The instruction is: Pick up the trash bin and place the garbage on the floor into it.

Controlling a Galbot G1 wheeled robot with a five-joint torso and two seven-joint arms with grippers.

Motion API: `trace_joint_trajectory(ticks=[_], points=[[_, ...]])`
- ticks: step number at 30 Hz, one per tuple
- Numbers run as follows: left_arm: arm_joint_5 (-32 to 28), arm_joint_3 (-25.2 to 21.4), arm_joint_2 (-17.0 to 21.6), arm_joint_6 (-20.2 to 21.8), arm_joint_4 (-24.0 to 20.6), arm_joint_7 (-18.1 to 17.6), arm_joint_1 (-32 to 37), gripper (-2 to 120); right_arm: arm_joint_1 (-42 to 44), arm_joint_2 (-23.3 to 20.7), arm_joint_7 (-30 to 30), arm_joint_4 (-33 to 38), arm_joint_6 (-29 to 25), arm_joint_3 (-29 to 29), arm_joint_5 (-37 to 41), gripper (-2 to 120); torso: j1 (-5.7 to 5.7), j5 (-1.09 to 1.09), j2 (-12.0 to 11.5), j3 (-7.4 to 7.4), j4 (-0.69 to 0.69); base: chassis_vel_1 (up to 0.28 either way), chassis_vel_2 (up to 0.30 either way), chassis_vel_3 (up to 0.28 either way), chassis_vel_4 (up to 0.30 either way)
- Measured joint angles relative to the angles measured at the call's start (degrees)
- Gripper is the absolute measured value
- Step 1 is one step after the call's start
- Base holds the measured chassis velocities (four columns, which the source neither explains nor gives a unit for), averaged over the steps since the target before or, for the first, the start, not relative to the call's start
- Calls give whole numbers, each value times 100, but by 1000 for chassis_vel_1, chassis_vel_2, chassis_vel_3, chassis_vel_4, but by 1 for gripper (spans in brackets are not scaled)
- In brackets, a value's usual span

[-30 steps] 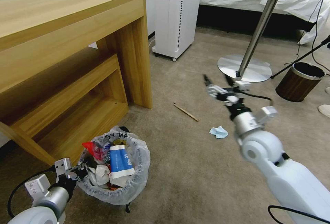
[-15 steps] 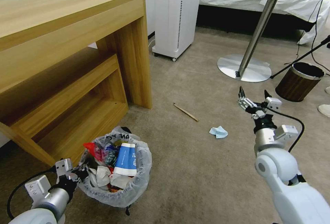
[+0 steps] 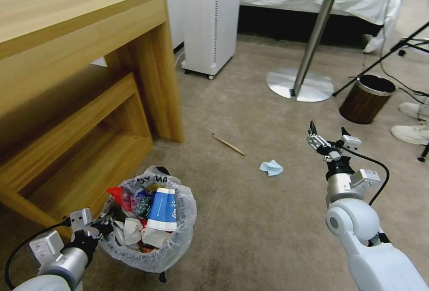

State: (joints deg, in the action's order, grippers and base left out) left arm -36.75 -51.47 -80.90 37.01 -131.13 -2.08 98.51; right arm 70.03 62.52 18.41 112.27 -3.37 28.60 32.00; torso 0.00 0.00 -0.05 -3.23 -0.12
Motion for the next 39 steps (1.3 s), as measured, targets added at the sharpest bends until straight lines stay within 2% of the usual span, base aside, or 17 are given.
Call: trace_joint_trajectory(ticks=[16, 29, 39], points=[[-105, 22, 161, 155, -127, 0, 159, 0, 117, -13, -158, 27, -196, 19, 5, 100, 0, 0, 0, 0, 1, -25, -20, -20, -23], [-311, -67, 299, 209, -150, -89, 179, 0, 277, 294, -257, 120, -309, 46, -257, 100, 0, 0, 0, 0, 0, 0, 0, 0, 0], [-389, -133, 258, 243, -99, -161, 187, 0, 304, 281, -301, 33, -303, 3, -272, 100, 0, 0, 0, 0, 0, -6, 6, 4, -7]])
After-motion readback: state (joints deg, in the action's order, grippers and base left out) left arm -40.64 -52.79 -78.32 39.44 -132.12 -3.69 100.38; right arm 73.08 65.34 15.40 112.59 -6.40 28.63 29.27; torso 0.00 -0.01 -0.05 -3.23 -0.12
